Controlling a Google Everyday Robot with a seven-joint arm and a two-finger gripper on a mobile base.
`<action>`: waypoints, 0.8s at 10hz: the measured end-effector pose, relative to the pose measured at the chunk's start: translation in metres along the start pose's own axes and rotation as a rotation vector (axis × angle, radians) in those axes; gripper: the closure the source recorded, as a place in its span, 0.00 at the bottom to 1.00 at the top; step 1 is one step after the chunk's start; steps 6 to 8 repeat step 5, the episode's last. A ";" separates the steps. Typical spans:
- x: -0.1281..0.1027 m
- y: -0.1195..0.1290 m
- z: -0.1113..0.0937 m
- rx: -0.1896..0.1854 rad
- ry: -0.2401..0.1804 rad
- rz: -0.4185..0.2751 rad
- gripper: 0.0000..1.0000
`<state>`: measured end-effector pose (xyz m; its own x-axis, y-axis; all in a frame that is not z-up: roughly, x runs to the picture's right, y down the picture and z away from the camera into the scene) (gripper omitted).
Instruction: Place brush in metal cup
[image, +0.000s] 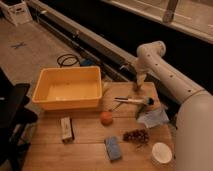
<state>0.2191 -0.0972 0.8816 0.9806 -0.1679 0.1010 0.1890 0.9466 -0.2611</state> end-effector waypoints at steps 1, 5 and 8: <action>0.009 -0.002 -0.014 0.014 0.014 0.008 0.20; 0.007 -0.002 -0.012 0.011 0.011 0.006 0.20; 0.007 -0.002 -0.012 0.011 0.011 0.006 0.20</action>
